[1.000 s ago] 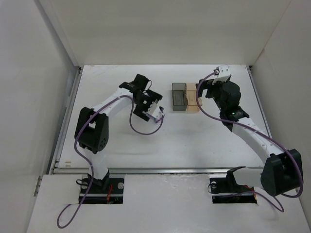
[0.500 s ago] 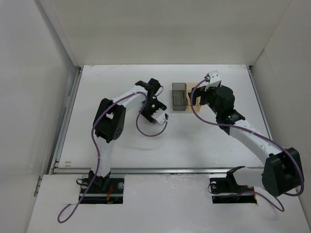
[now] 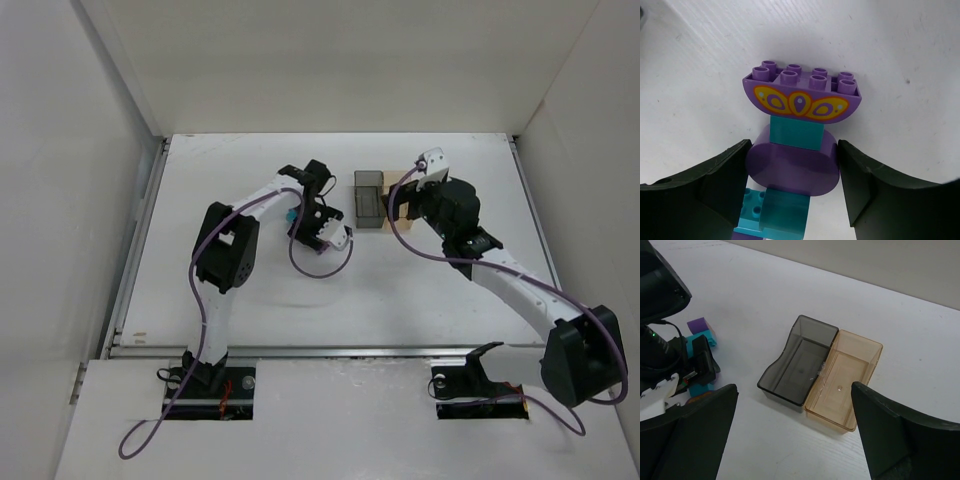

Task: Sort the legos into containers by color

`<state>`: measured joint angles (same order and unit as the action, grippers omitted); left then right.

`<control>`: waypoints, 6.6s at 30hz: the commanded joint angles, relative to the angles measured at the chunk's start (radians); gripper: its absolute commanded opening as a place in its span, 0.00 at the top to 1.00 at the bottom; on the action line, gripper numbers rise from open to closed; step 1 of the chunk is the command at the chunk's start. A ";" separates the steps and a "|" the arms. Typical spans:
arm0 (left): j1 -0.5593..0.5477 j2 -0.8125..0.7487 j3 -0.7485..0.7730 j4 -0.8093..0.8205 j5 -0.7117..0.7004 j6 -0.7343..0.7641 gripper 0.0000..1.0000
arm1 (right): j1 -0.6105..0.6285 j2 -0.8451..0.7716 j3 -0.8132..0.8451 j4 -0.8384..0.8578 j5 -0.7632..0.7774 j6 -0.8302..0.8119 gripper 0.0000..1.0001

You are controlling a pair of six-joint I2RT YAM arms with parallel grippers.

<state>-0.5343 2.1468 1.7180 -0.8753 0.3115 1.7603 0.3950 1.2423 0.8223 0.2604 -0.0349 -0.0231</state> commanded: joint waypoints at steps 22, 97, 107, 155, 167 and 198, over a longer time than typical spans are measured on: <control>-0.013 -0.711 -0.431 0.653 -0.063 -1.076 1.00 | 0.056 0.149 0.503 -0.371 -0.530 0.401 0.03; 0.042 -0.663 -0.627 0.526 0.100 -0.796 0.13 | -0.030 0.223 0.459 -0.457 -0.504 0.380 1.00; 0.042 -0.835 -0.532 0.611 0.221 -0.788 0.01 | 0.017 0.183 0.485 -0.478 -0.597 0.330 1.00; -0.061 -0.834 -0.597 0.641 0.144 -1.331 1.00 | -0.065 0.229 0.518 -0.458 -0.407 0.443 1.00; -0.061 -0.815 -0.567 0.670 0.124 -1.349 1.00 | -0.074 0.628 0.709 -0.569 -0.200 0.422 0.48; -0.213 0.160 0.322 0.895 0.063 -1.449 0.95 | -0.338 0.235 0.451 -0.507 -0.086 0.385 0.12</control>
<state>-0.7280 2.3451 1.9736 -0.0856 0.4080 0.3496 0.0658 1.5253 1.2671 -0.2882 -0.1444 0.3473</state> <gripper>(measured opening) 0.335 0.883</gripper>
